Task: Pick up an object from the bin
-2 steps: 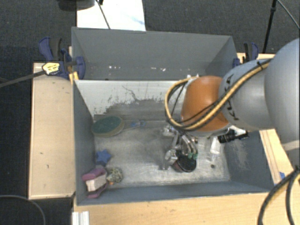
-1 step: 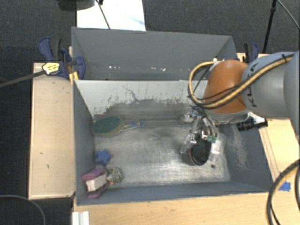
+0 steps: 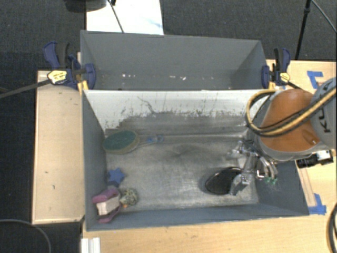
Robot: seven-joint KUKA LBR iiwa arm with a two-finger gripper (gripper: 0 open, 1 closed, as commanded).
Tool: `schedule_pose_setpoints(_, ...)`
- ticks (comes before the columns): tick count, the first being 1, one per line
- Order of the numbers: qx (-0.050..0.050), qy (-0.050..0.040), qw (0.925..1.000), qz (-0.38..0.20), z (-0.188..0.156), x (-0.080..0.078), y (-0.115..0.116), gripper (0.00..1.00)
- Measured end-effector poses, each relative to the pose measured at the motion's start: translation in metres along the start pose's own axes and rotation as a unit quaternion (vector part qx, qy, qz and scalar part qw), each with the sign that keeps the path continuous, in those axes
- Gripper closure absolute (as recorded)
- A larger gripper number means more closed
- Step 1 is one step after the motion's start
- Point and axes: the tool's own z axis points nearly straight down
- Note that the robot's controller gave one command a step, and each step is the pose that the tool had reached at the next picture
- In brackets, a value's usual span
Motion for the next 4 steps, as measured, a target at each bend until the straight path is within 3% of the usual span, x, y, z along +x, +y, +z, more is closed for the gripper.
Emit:
schedule_pose_setpoints(1, -0.001, -0.0049, 0.9898, -0.142, 0.029, -0.006, 0.009, 0.00)
schedule_pose_setpoints(2, -0.001, -0.0034, 0.9902, -0.140, 0.028, -0.007, 0.009, 0.00)
schedule_pose_setpoints(3, -0.001, -0.0046, 0.9904, -0.138, 0.026, -0.008, 0.008, 1.00)
schedule_pose_setpoints(4, -0.001, -0.0054, 0.9911, -0.133, -0.050, -0.010, 0.008, 1.00)
